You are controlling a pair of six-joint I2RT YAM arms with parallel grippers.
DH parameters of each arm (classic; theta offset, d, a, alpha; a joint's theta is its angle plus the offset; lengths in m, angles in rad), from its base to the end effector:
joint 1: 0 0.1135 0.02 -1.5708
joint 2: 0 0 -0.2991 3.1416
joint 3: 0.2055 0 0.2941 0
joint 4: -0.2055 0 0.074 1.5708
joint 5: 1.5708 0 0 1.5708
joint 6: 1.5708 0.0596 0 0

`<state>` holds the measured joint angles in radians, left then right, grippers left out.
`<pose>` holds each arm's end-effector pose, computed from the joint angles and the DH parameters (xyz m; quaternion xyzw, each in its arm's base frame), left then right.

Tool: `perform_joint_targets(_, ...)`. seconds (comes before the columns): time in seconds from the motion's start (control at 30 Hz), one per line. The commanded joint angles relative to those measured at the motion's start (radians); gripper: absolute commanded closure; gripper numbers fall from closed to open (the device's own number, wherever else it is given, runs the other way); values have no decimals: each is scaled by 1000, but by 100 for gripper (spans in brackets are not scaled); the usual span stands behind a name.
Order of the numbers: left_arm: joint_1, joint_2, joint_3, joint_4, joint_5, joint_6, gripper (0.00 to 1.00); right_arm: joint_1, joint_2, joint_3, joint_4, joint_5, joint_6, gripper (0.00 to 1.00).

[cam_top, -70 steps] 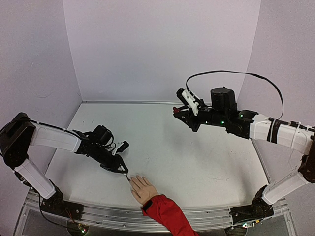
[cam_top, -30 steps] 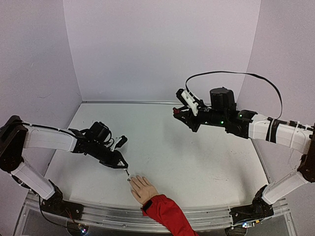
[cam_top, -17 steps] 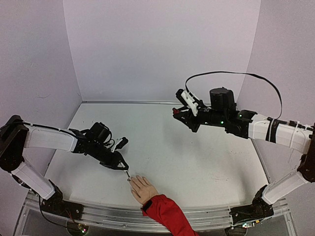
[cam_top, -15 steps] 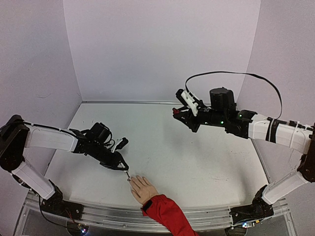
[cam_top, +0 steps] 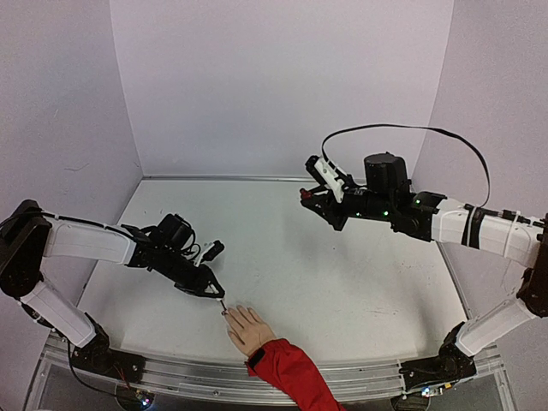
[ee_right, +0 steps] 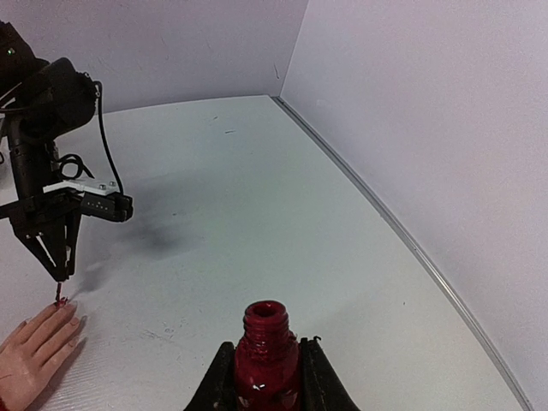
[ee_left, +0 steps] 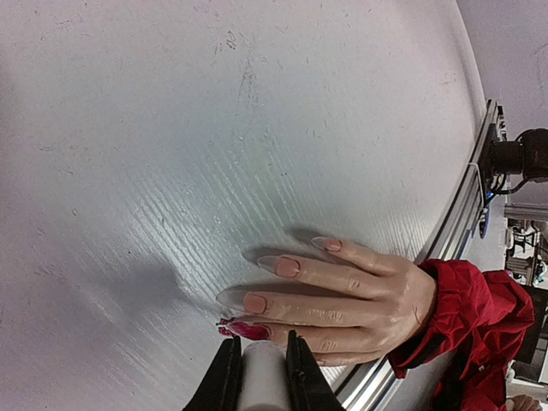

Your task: Paint the nails

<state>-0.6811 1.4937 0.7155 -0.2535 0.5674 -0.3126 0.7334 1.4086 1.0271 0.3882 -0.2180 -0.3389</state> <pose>0.2191 -0.2188 0.1457 0.2428 0.8960 -0.3590 0.0961 0.2837 0.2729 0.3581 -0.4242 0.5628 0.2134 0.6766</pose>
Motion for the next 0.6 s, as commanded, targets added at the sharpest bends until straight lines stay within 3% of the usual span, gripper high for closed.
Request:
perform_joint_targets(0.0,-6,12,1,2,21,10,100,-4,-3,25,41,-14,15,100)
perform_joint_targets(0.57,-12,29,4,6,17,10,100,-5,-5,25,41,-13,14,100)
